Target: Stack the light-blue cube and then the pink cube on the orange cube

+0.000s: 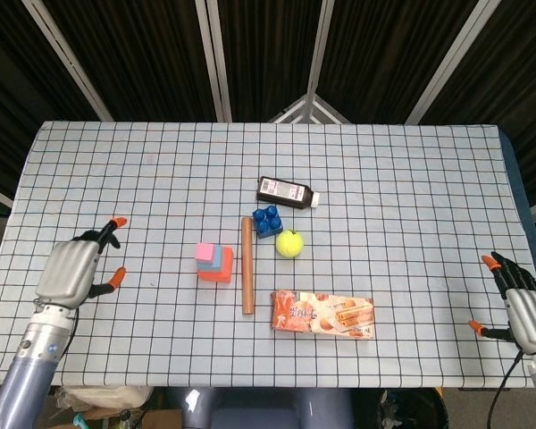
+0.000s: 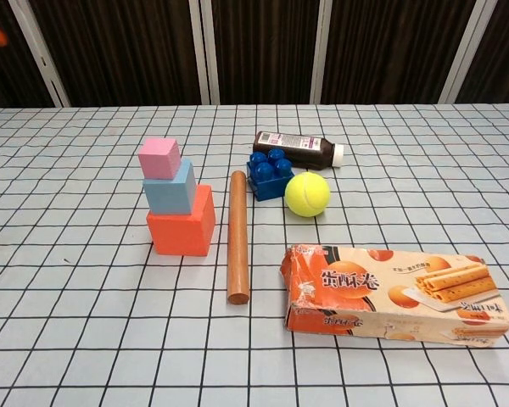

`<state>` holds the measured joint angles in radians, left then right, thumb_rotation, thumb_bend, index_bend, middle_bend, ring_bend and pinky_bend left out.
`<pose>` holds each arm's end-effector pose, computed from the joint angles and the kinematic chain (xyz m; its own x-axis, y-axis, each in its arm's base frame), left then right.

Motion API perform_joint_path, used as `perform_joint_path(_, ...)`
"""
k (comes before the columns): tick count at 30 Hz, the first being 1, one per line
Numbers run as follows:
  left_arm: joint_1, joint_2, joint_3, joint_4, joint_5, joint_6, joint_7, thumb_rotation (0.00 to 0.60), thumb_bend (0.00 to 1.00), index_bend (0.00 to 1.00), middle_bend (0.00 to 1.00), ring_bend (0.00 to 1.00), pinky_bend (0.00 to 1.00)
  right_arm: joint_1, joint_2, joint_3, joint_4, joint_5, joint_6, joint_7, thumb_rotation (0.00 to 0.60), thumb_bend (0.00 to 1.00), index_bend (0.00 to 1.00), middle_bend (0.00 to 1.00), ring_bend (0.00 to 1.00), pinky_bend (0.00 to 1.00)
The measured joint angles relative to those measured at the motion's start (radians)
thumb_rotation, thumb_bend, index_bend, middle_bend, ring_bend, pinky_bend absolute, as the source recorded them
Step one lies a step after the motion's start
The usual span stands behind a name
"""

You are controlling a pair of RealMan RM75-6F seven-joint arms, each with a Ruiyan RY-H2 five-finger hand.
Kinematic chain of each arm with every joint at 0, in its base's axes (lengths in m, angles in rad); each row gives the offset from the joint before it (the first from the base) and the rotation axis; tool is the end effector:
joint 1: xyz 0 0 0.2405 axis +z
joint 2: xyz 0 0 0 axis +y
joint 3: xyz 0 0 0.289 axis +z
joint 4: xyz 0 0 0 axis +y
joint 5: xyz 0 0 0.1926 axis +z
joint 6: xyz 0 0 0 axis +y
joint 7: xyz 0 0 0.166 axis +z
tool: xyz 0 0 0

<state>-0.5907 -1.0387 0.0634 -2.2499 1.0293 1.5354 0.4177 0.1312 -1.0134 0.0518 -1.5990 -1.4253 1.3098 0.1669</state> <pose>-0.1849 0.2789 0.1709 0.3177 0.1416 0.9376 0.9479 -0.0705 -0.3106 -0.3541 -0.2189 0.2091 0.3334 -0.1359 0.9329 -0.9378 0.0532 0.3429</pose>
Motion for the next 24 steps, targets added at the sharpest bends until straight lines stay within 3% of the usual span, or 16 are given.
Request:
perform_joint_path(4,0.103,0.018,0.078,0.172,0.156,-0.021,-0.141,0.6,0.38,0.1,0.18,0.12,0.22,-0.008,-0.012,0.005,-0.006,0.001,0.028,-0.031,0.6,0.13,0.0,0.01,0.01,0.1)
perform_joint_path(7,0.162,0.001,0.108,0.308,0.22,-0.023,-0.187,0.6,0.38,0.1,0.16,0.12,0.21,-0.014,-0.016,0.009,-0.007,0.007,0.04,-0.041,0.6,0.13,0.0,0.01,0.01,0.1)
perform_joint_path(13,0.275,-0.096,0.115,0.527,0.374,0.045,-0.264,0.6,0.38,0.1,0.17,0.12,0.21,-0.025,-0.029,0.016,-0.006,0.001,0.079,-0.069,0.6,0.13,0.0,0.01,0.01,0.1)
perform_joint_path(16,0.325,-0.142,0.106,0.586,0.401,0.089,-0.287,0.6,0.38,0.1,0.17,0.12,0.21,-0.026,-0.035,0.019,-0.003,0.002,0.083,-0.083,0.6,0.13,0.0,0.01,0.01,0.1)
perform_joint_path(24,0.381,-0.147,0.071,0.582,0.407,0.119,-0.253,0.6,0.38,0.1,0.17,0.12,0.21,-0.019,-0.043,0.028,0.006,0.018,0.07,-0.083,0.6,0.13,0.0,0.01,0.01,0.1)
